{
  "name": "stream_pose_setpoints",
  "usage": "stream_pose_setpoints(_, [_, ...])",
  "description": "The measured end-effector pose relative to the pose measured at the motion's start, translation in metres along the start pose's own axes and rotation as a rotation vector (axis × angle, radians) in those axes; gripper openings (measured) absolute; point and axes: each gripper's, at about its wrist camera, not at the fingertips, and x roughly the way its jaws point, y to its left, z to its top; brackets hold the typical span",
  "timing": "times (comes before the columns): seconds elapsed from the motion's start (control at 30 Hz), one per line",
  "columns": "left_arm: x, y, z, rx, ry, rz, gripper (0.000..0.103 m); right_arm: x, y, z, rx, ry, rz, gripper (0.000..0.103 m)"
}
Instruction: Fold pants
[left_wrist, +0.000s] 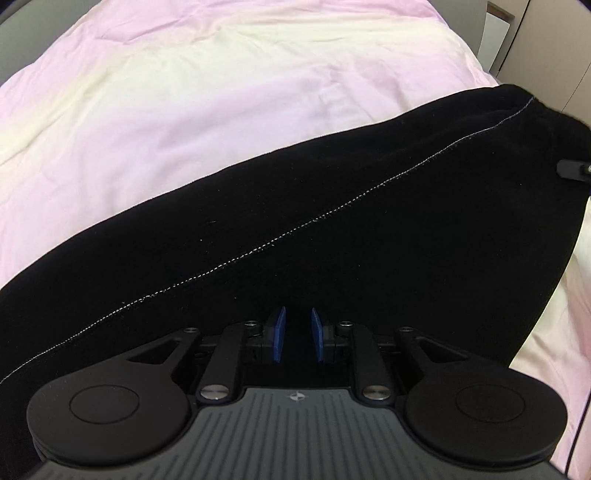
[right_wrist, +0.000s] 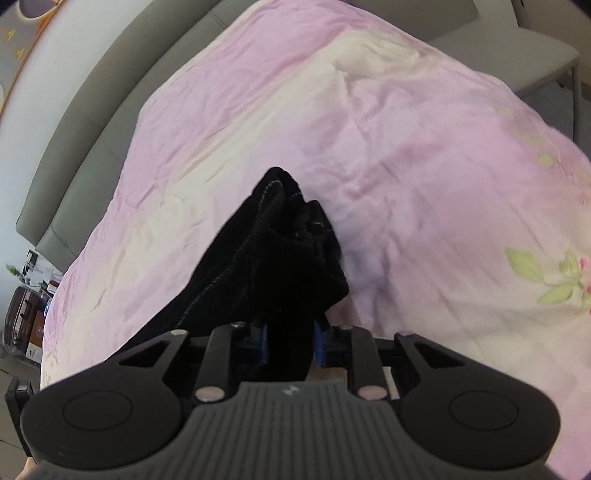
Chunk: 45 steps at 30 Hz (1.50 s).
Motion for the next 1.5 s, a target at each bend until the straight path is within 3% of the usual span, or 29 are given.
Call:
stream_pose_setpoints(0.23, [-0.076,0.03,-0.029,0.038,-0.05,0.011,0.023,-0.041,0.099,0.004,-0.201,-0.043,0.037,0.017])
stream_pose_setpoints(0.4, [-0.151,0.076,-0.062,0.028,-0.101,0.034,0.023,-0.059,0.198,-0.022,-0.374,-0.036,0.09,0.017])
stream_pose_setpoints(0.63, [-0.24,0.14,-0.111,-0.011,-0.151,0.094,0.023,-0.051,0.321,-0.088,-0.584,0.026,0.145,0.017])
stream_pose_setpoints(0.8, [-0.256,0.179,-0.135,-0.066,-0.153,0.109,0.023,-0.013,0.377,-0.153,-0.687,0.12,0.153,0.015])
stream_pose_setpoints(0.97, [-0.253,0.217,-0.173,-0.157,-0.131,0.065,0.023,0.047,0.401,-0.227,-0.772,0.248,0.11,0.015])
stream_pose_setpoints(1.13, [-0.235,0.238,-0.194,-0.209,-0.106,0.004,0.023,0.096,0.392,-0.286,-0.879,0.363,0.024,0.017])
stream_pose_setpoints(1.23, [-0.224,0.242,-0.197,-0.232,-0.111,-0.047,0.023,0.096,0.386,-0.296,-0.938,0.389,0.01,0.025])
stream_pose_setpoints(1.37, [-0.21,0.239,-0.185,-0.258,-0.146,-0.124,0.024,0.077,0.386,-0.285,-0.942,0.445,0.063,0.053])
stream_pose_setpoints(1.5, [-0.194,0.23,-0.164,-0.293,-0.178,-0.184,0.032,0.058,0.383,-0.263,-0.97,0.409,0.028,0.054])
